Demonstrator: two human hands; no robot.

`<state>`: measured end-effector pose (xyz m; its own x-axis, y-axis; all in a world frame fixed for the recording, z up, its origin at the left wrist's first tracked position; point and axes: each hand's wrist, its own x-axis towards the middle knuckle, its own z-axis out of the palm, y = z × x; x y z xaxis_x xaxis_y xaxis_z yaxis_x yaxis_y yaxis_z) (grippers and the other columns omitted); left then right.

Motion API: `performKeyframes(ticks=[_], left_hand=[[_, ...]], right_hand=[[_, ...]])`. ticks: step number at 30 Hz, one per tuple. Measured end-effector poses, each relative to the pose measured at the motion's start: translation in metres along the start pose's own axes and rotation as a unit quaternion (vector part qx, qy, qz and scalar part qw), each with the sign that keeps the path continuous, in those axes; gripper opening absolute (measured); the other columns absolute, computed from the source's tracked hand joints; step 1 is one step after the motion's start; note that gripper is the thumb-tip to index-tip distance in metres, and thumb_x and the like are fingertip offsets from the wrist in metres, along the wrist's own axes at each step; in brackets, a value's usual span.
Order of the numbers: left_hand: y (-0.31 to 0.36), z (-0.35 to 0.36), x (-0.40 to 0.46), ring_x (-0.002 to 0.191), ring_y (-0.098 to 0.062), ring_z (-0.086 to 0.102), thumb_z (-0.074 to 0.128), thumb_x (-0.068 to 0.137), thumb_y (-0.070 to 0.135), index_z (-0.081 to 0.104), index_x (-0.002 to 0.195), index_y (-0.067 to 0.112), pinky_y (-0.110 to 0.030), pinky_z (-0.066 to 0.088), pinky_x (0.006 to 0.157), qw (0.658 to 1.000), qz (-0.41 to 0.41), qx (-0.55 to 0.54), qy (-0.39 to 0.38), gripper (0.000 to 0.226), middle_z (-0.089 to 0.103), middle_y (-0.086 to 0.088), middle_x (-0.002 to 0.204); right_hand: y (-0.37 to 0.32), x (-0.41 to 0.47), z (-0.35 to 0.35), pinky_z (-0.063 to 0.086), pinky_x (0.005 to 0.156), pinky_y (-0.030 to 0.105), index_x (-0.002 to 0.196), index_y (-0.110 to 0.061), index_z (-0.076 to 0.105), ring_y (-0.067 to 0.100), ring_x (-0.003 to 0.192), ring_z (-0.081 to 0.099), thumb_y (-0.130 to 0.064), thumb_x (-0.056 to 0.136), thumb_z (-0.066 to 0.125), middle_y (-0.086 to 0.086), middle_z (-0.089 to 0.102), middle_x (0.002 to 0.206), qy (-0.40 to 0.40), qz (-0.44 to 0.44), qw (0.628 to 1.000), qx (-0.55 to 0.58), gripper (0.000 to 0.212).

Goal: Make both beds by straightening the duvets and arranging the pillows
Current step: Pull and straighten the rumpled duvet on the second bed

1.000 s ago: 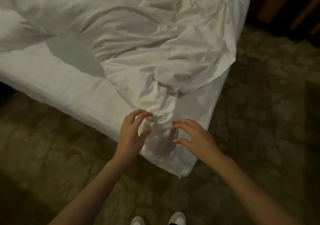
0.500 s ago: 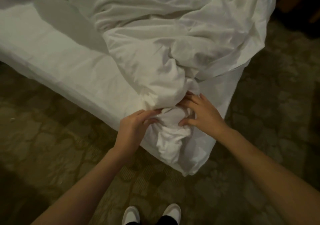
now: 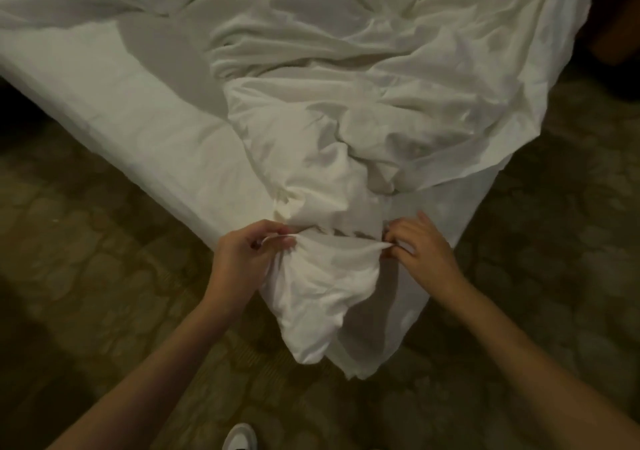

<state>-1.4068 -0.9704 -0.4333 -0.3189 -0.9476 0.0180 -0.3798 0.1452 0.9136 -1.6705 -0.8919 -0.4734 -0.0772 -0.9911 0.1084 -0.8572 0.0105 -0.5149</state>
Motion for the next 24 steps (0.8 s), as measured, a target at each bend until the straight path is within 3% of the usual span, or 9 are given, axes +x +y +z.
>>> performKeyframes(ticks=[2, 4, 8, 11, 13, 15, 17, 20, 24], left_hand=[[0.011, 0.023, -0.011, 0.082, -0.01, 0.068, 0.077, 0.071, 0.037, 0.07, 0.077, 0.039, -0.04, 0.054, 0.081, 1.0, 0.0, 0.018, 0.0, 0.009, 0.072, 0.017, 0.08], [0.028, 0.049, -0.02, 0.082, -0.009, 0.068, 0.075, 0.067, 0.053, 0.075, 0.082, 0.034, -0.039, 0.054, 0.079, 0.999, 0.007, 0.051, 0.005, 0.023, 0.073, 0.013, 0.083], [0.085, 0.11, -0.025, 0.075, -0.006, 0.061, 0.068, 0.071, 0.045, 0.077, 0.076, 0.024, -0.014, 0.041, 0.06, 0.978, 0.112, 0.172, 0.043, 0.024, 0.072, 0.009, 0.073], [0.081, 0.143, -0.031, 0.064, -0.013, 0.065, 0.065, 0.075, 0.043, 0.077, 0.077, 0.027, -0.022, 0.043, 0.052, 0.949, 0.13, 0.288, -0.013, 0.02, 0.072, 0.007, 0.072], [0.055, 0.152, -0.04, 0.071, -0.021, 0.068, 0.066, 0.079, 0.04, 0.077, 0.082, 0.026, -0.026, 0.041, 0.061, 0.938, 0.094, 0.325, -0.079, 0.018, 0.073, 0.004, 0.079], [0.034, 0.153, -0.053, 0.075, -0.019, 0.068, 0.061, 0.081, 0.04, 0.076, 0.081, 0.025, -0.026, 0.039, 0.069, 0.925, 0.104, 0.347, -0.117, 0.021, 0.073, 0.007, 0.085], [0.023, 0.151, -0.061, 0.085, -0.015, 0.067, 0.05, 0.083, 0.043, 0.075, 0.089, 0.026, -0.026, 0.041, 0.078, 0.932, 0.114, 0.319, -0.129, 0.031, 0.072, 0.009, 0.096], [0.011, 0.142, -0.07, 0.109, -0.012, 0.057, 0.055, 0.086, 0.033, 0.069, 0.112, 0.023, -0.037, 0.04, 0.101, 0.955, 0.111, 0.23, -0.149, 0.031, 0.066, 0.005, 0.116], [0.006, 0.128, -0.085, 0.123, -0.008, 0.046, 0.062, 0.087, 0.014, 0.064, 0.12, 0.02, -0.018, 0.037, 0.1, 0.977, 0.114, 0.156, -0.086, 0.034, 0.056, 0.001, 0.129]], right_hand=[[0.017, -0.014, -0.026, 0.034, 0.094, 0.036, 0.072, -0.011, 0.068, 0.028, 0.082, 0.055, -0.032, 0.078, 0.057, 0.006, 0.066, 0.075, -0.012, -0.019, 0.999, -0.034, 0.024], [0.035, -0.027, -0.058, 0.04, 0.079, 0.036, 0.075, -0.01, 0.071, 0.023, 0.08, 0.048, -0.037, 0.079, 0.049, 0.005, 0.067, 0.073, -0.007, -0.051, 0.996, -0.075, 0.035], [0.074, -0.048, -0.135, 0.042, 0.089, 0.056, 0.079, -0.006, 0.073, 0.033, 0.073, 0.06, -0.029, 0.079, 0.045, 0.01, 0.07, 0.076, 0.058, -0.063, 0.98, -0.18, 0.036], [0.095, -0.056, -0.147, 0.039, 0.095, 0.042, 0.078, -0.011, 0.073, 0.033, 0.075, 0.061, -0.03, 0.077, 0.051, 0.007, 0.07, 0.077, 0.048, -0.043, 0.976, -0.207, 0.029], [0.094, -0.063, -0.121, 0.039, 0.087, 0.036, 0.077, -0.013, 0.072, 0.033, 0.077, 0.063, -0.022, 0.072, 0.067, 0.007, 0.07, 0.079, -0.018, -0.065, 0.979, -0.194, 0.011], [0.081, -0.071, -0.095, 0.043, 0.088, 0.039, 0.086, -0.012, 0.071, 0.034, 0.089, 0.062, -0.012, 0.071, 0.078, 0.008, 0.07, 0.094, -0.062, -0.046, 0.986, -0.15, 0.017], [0.067, -0.082, -0.081, 0.042, 0.092, 0.039, 0.097, -0.012, 0.07, 0.029, 0.103, 0.057, -0.013, 0.078, 0.074, 0.009, 0.066, 0.109, -0.022, -0.021, 0.994, -0.1, 0.019], [0.039, -0.101, -0.065, 0.038, 0.093, 0.032, 0.102, -0.012, 0.067, 0.021, 0.106, 0.049, -0.022, 0.087, 0.056, 0.008, 0.062, 0.114, 0.092, -0.052, 0.992, -0.062, 0.022], [0.012, -0.116, -0.025, 0.027, 0.107, 0.044, 0.117, -0.02, 0.062, 0.02, 0.118, 0.048, -0.04, 0.09, 0.047, 0.003, 0.059, 0.125, 0.004, -0.096, 0.992, -0.087, 0.037]])
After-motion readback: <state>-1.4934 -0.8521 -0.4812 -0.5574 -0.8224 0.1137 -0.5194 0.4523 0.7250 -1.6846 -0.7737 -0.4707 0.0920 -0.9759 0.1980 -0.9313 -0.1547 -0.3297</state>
